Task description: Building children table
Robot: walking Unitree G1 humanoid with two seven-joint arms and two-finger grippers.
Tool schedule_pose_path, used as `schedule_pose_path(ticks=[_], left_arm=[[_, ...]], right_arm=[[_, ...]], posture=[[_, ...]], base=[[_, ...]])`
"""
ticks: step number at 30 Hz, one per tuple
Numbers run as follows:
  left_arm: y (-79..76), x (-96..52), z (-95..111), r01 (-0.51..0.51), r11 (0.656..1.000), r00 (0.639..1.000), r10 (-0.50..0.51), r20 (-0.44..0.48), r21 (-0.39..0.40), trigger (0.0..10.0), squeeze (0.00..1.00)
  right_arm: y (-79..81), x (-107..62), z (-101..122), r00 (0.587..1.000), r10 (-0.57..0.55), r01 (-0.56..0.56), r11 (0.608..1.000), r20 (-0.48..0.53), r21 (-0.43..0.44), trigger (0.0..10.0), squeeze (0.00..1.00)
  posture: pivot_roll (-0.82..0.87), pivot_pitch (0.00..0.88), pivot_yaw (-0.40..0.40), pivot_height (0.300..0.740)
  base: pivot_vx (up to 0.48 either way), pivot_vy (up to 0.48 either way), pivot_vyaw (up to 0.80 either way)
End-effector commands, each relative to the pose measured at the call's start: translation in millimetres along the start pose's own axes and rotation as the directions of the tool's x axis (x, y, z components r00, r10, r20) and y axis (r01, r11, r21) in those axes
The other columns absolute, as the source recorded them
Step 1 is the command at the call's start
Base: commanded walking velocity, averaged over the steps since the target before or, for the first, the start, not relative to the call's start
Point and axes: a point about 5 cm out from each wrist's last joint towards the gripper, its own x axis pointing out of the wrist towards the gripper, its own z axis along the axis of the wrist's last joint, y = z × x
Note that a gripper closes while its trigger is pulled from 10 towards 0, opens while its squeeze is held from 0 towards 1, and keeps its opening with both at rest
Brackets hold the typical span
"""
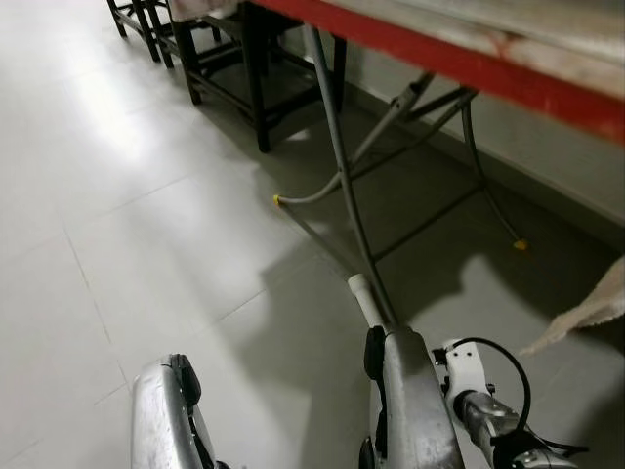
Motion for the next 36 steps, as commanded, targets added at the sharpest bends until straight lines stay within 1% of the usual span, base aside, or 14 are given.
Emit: schedule_pose_path(ticks=[1,2,6,8,10,15,18,24,26,30,31,33,35,36], left_arm=[[6.2,-4.6,-9,-0.018,1.0,0.999,0.018,-0.026,0.001,10.0,0.0],[6.2,-4.6,-9,-0.018,1.0,0.999,0.018,-0.026,0.001,10.0,0.0],[7.6,-5.1,-10,-0.02,1.0,0.999,0.02,-0.029,0.005,10.0,0.0],[7.6,-5.1,-10,-0.02,1.0,0.999,0.02,-0.029,0.005,10.0,0.0],[8.9,-6.0,-11,-0.02,1.0,0.999,0.02,-0.029,0.008,10.0,0.0],[9.7,-7.4,-13,-0.019,1.0,0.999,0.019,-0.03,0.01,10.0,0.0],[10.0,-8.3,-14,-0.017,1.0,0.999,0.018,-0.03,0.011,10.0,0.0],[14.5,-11.6,-17,-0.02,1.0,0.999,0.02,-0.028,0.022,10.0,0.0],[14.5,-11.6,-17,-0.02,1.0,0.999,0.02,-0.028,0.022,10.0,0.0],[22.2,-13.9,-18,-0.026,0.999,1.0,0.026,-0.017,0.031,10.0,0.0],[29.2,-15.9,-17,-0.029,0.999,1.0,0.029,-0.005,0.041,10.0,0.0],[31.9,-16.8,-17,-0.029,0.999,1.0,0.029,0.001,0.046,10.0,0.0],[40.5,-19.0,-16,-0.038,0.998,0.999,0.037,0.015,0.052,10.0,0.0],[40.5,-19.0,-16,-0.038,0.998,0.999,0.037,0.015,0.052,10.0,0.0]], right_arm=[[6.2,-0.7,-16,0.998,0.024,-0.025,1.0,-0.066,-0.01,10.0,0.0],[6.2,-0.7,-16,0.998,0.024,-0.025,1.0,-0.066,-0.01,10.0,0.0],[10.3,-2.0,-28,0.988,0.066,-0.069,0.997,-0.142,-0.019,10.0,0.0],[10.3,-2.0,-28,0.988,0.066,-0.069,0.997,-0.142,-0.019,10.0,0.0],[11.4,-3.0,-33,0.982,0.083,-0.091,0.995,-0.17,-0.04,10.0,0.0],[10.0,-3.6,-36,0.981,0.077,-0.09,0.994,-0.178,-0.067,10.0,0.0],[9.9,-4.1,-38,0.979,0.081,-0.095,0.993,-0.19,-0.065,10.0,0.0],[14.5,-5.1,-46,0.973,0.094,-0.119,0.987,-0.213,-0.11,10.0,0.0],[14.5,-5.1,-46,0.973,0.094,-0.119,0.987,-0.213,-0.11,10.0,0.0],[19.3,-4.8,-47,0.97,0.097,-0.126,0.985,-0.221,-0.12,10.0,0.0],[21.4,-4.5,-47,0.971,0.092,-0.122,0.984,-0.222,-0.127,10.0,0.0],[21.9,-4.5,-47,0.971,0.09,-0.12,0.984,-0.219,-0.13,10.0,0.0],[23.2,-4.4,-48,0.973,0.084,-0.114,0.985,-0.217,-0.13,10.0,0.0],[23.2,-4.4,-48,0.973,0.084,-0.114,0.985,-0.217,-0.13,10.0,0.0]], posture=[[0.02,0.219,-0.002,0.326],[0.02,0.219,-0.002,0.326],[0.03,0.223,-0.003,0.311],[0.03,0.223,-0.003,0.311],[0.03,0.224,0.002,0.3],[0.03,0.225,0.004,0.3],[0.04,0.23,0.006,0.3],[0.06,0.247,0.01,0.3],[0.06,0.247,0.01,0.3],[0.09,0.268,0.019,0.3],[0.11,0.282,0.026,0.3],[0.11,0.282,0.026,0.3],[0.13,0.3,0.035,0.3],[0.13,0.3,0.035,0.3]], base=[[0.0,0.0,0.0],[0.0,0.0,0.0],[0.0,0.0,0.0],[0.0,0.0,0.0],[0.0,0.0,0.0],[0.0,0.0,0.0],[0.0,0.0,0.0],[0.0,0.0,0.0],[0.0,0.0,0.0],[0.0,0.0,0.0],[0.0,0.0,0.0],[0.0,0.0,0.0],[0.0,0.0,0.0],[0.0,0.0,0.0]])
